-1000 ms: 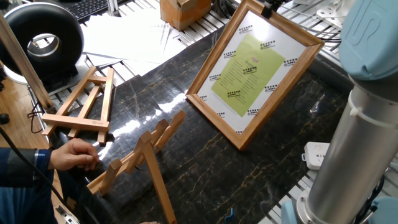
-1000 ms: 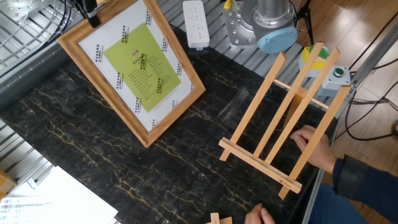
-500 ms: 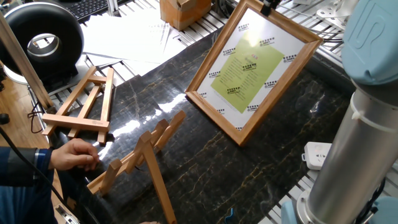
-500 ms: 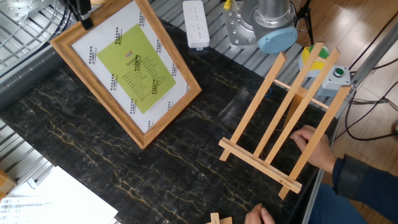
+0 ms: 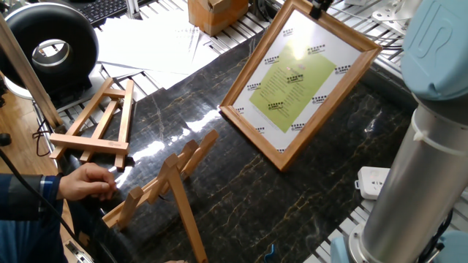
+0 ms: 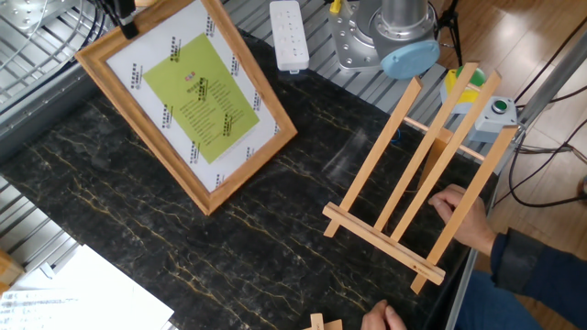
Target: Put the photo frame on the bracket
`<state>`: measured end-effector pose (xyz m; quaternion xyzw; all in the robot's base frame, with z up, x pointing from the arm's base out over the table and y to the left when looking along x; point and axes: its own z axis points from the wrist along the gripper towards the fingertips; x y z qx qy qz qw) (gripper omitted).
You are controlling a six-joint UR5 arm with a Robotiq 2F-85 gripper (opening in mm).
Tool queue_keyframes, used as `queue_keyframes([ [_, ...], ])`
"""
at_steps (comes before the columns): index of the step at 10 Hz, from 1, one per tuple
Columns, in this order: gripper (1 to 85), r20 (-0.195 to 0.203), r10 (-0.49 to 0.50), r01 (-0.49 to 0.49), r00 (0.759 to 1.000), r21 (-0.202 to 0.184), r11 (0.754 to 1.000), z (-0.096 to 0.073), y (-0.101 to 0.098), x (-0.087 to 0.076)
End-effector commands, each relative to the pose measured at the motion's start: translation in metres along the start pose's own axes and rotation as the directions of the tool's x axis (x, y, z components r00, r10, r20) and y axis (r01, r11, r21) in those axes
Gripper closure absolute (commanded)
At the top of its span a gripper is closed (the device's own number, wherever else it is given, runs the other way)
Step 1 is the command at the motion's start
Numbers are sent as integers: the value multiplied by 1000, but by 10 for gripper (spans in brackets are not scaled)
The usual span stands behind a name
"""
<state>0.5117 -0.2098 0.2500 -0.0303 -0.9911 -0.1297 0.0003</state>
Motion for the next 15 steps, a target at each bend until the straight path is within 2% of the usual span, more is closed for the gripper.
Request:
queue_keyframes([
  [1, 847, -31, -8, 9, 999, 35, 999, -14, -9, 12],
  [3, 847, -45, -28, 32, 999, 76, 997, -29, -20, 22],
  [4, 847, -52, -25, 29, 998, 77, 997, -32, -19, 26],
  [5, 847, -59, -32, 38, 998, 95, 995, -35, -23, 30],
  [7, 847, -48, -13, 17, 999, 83, 996, -35, -16, 33],
  [9, 847, -41, -13, 17, 999, 97, 995, -38, -18, 35],
  [13, 847, -43, -40, 46, 998, 149, 988, -51, -29, 46],
  [15, 847, -47, -37, 44, 998, 153, 987, -55, -30, 52],
])
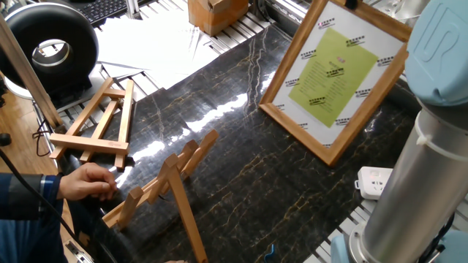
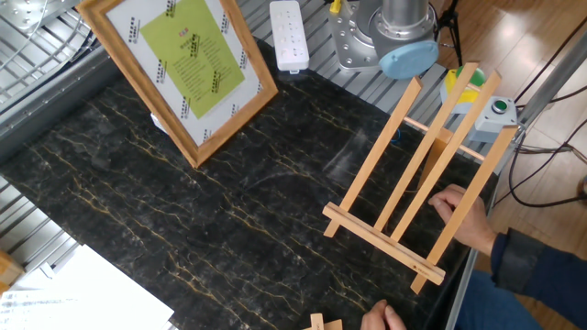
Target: Put the photo frame on the bracket
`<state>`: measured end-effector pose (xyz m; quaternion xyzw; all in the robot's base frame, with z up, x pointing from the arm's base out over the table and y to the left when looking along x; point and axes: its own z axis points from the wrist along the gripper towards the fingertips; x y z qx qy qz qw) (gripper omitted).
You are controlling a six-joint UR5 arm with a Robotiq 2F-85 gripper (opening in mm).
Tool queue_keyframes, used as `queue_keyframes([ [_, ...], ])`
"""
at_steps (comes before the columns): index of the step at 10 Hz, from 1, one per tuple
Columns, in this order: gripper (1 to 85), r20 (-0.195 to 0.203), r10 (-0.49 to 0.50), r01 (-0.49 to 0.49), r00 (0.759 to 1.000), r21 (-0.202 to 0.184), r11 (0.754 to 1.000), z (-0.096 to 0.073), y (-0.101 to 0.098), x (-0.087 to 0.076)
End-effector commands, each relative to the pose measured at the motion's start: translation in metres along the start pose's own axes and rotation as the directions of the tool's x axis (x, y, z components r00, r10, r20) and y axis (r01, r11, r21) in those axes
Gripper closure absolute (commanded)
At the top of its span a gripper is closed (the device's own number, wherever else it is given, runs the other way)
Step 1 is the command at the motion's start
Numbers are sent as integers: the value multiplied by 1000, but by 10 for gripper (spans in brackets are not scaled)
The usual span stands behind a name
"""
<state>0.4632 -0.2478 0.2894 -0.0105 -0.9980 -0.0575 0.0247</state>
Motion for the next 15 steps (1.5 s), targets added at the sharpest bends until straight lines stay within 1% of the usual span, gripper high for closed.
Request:
queue_keyframes([
  [1, 847, 5, -2, 2, 1000, 12, 1000, -8, -2, 7],
  [5, 847, 16, 4, -4, 1000, 19, 1000, -14, -3, 15],
  [7, 847, 21, -29, 28, 999, 61, 998, -17, -14, 17],
  [9, 847, 27, -34, 32, 999, 57, 998, -19, -14, 18],
  [10, 847, 28, -39, 37, 999, 64, 997, -20, -16, 19],
  [11, 847, 28, -57, 54, 998, 88, 995, -22, -23, 20],
  [12, 847, 32, -62, 59, 998, 82, 995, -20, -21, 15],
  [13, 847, 47, -60, 57, 997, 64, 996, -15, -16, 6],
  [15, 847, 69, -64, 62, 996, 28, 998, -14, -6, -2],
])
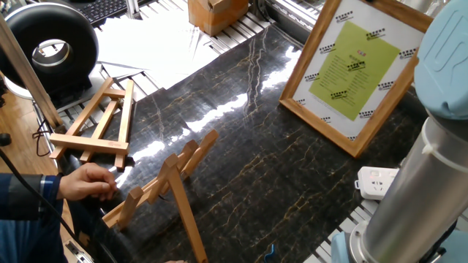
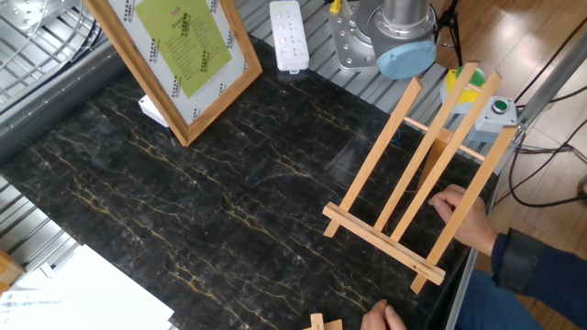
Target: Put the photo frame on the bracket
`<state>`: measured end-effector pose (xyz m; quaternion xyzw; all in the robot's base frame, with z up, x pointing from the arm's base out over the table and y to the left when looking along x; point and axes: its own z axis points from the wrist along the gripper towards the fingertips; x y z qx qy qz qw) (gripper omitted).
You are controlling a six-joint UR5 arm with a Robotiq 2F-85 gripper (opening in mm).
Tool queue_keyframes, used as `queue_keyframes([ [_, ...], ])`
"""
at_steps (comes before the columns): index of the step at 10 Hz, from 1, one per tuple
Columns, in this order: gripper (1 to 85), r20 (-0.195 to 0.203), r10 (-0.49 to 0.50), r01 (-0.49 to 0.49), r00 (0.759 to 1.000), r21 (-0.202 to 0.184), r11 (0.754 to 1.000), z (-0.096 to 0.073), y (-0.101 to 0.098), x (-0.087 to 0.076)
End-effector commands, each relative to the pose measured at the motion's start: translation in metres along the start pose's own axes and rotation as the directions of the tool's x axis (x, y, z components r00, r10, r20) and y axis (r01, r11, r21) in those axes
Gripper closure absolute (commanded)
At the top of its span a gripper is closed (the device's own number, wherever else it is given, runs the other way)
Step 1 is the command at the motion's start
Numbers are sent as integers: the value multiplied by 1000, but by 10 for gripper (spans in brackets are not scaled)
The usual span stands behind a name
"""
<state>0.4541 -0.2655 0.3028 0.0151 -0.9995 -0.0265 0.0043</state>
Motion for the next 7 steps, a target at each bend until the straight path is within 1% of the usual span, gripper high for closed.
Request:
queue_keyframes([
  [1, 847, 34, -13, 14, 999, -28, 1000, -1, 6, -13],
  [3, 847, 33, -2, 3, 999, -30, 1000, -3, 6, -10],
  [5, 847, 35, 7, -6, 999, -29, 1000, 2, 9, -12],
  [7, 847, 39, 11, -8, 999, -58, 998, 2, 14, -16],
])
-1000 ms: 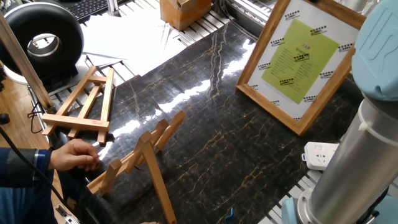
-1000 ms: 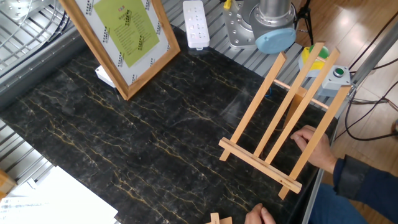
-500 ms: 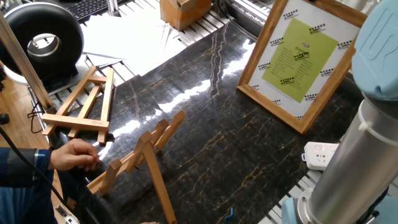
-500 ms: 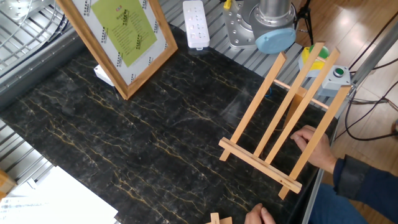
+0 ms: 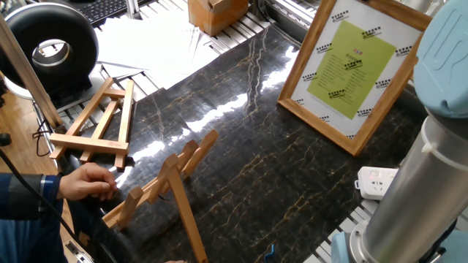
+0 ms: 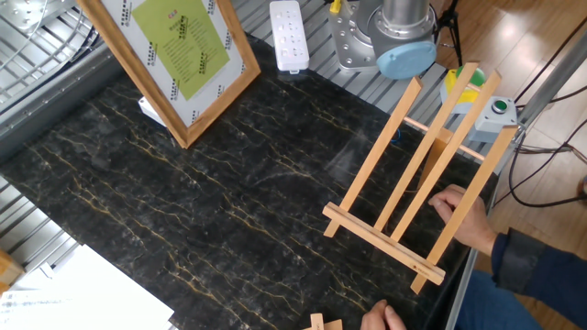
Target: Put the photo frame on the bracket
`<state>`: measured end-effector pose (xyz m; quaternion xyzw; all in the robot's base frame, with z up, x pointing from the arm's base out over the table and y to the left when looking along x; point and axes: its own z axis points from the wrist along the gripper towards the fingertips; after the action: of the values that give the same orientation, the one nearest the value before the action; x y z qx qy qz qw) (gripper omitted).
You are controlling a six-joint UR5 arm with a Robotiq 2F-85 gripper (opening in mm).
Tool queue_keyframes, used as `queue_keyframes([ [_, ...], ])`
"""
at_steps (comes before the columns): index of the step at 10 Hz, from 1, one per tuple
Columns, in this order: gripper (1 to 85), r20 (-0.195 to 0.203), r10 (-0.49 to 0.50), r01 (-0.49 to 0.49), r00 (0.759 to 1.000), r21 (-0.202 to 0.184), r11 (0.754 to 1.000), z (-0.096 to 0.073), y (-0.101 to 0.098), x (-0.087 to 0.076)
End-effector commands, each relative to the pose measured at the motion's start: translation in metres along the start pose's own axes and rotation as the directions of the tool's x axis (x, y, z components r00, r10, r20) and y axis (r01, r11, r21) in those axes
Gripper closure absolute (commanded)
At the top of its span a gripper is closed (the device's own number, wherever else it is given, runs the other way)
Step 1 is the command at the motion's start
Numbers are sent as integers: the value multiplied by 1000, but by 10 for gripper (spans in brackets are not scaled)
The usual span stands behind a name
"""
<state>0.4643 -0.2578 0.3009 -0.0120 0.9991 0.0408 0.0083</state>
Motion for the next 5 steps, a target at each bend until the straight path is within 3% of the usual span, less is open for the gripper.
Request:
queue_keyframes([
  [1, 847, 8, -3, 3, 1000, -29, 1000, -1, 5, -4],
  [2, 847, 6, -5, 5, 1000, -25, 1000, -1, 4, -4],
  [3, 847, 4, 20, -20, 1000, -57, 998, -1, 13, -3],
  [5, 847, 6, 47, -46, 999, -67, 997, -2, 15, -4],
])
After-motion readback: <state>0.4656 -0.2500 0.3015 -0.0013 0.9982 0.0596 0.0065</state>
